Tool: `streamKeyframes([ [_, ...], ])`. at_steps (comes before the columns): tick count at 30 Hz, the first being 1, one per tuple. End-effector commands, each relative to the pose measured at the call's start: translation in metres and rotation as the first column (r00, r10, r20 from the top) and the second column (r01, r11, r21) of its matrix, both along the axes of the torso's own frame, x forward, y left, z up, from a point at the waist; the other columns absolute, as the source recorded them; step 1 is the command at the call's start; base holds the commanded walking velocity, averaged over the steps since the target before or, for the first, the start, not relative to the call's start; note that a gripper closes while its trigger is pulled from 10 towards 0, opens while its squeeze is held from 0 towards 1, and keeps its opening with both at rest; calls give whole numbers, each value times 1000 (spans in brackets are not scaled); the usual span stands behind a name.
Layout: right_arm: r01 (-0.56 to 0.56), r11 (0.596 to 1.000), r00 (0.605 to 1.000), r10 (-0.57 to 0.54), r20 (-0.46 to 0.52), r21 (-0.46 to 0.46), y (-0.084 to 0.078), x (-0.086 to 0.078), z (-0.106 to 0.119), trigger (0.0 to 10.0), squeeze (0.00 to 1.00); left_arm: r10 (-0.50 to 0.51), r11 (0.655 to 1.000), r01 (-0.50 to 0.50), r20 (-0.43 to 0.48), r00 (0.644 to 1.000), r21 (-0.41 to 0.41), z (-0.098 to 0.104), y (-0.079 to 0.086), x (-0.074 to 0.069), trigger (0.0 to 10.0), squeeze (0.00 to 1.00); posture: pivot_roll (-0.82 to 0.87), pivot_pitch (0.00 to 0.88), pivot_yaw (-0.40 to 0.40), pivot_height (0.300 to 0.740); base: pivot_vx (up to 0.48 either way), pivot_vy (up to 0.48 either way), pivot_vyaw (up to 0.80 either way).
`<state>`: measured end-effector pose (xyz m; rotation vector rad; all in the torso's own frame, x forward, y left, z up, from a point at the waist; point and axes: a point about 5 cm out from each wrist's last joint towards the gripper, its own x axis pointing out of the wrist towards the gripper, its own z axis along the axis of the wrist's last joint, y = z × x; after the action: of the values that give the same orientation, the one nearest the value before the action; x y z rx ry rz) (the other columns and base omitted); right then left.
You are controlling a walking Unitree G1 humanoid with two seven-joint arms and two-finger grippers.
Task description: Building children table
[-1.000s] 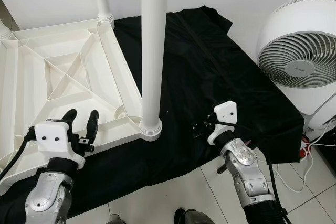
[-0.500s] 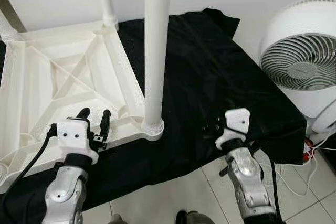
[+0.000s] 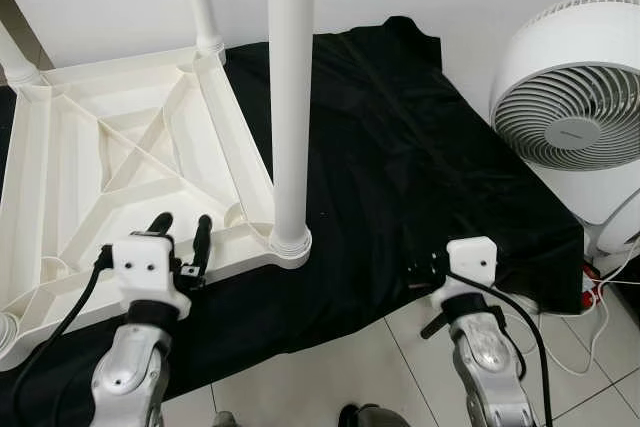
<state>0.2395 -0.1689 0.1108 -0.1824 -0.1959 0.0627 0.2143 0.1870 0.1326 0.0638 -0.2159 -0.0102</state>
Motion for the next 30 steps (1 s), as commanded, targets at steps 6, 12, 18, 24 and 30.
streamKeyframes([
  [6,-13,1000,999,13,52,8,3,2,13,10000,0,60,997,-58,37,998,-54,7,5,-5,10000,0,-25,100,25,740,0,0,502],
  [12,-19,1000,999,18,49,6,1,-1,13,10000,0,40,997,-37,42,998,-70,8,2,-7,10000,0,-24,99,24,740,0,0,800],
  [18,-26,999,999,26,44,-19,-2,-5,10,10000,0,15,996,-12,42,999,-86,8,-3,-9,10000,0,-23,102,21,740,0,0,800],
  [24,-16,1000,999,16,35,-24,-6,-7,8,10000,0,2,997,1,40,999,-72,7,-5,-11,10000,0,-26,107,27,740,0,0,800],
  [30,-12,1000,1000,13,26,-20,-8,-10,5,10000,0,-13,999,15,46,999,-29,6,-6,-13,10000,0,-26,110,28,740,0,0,267],
])
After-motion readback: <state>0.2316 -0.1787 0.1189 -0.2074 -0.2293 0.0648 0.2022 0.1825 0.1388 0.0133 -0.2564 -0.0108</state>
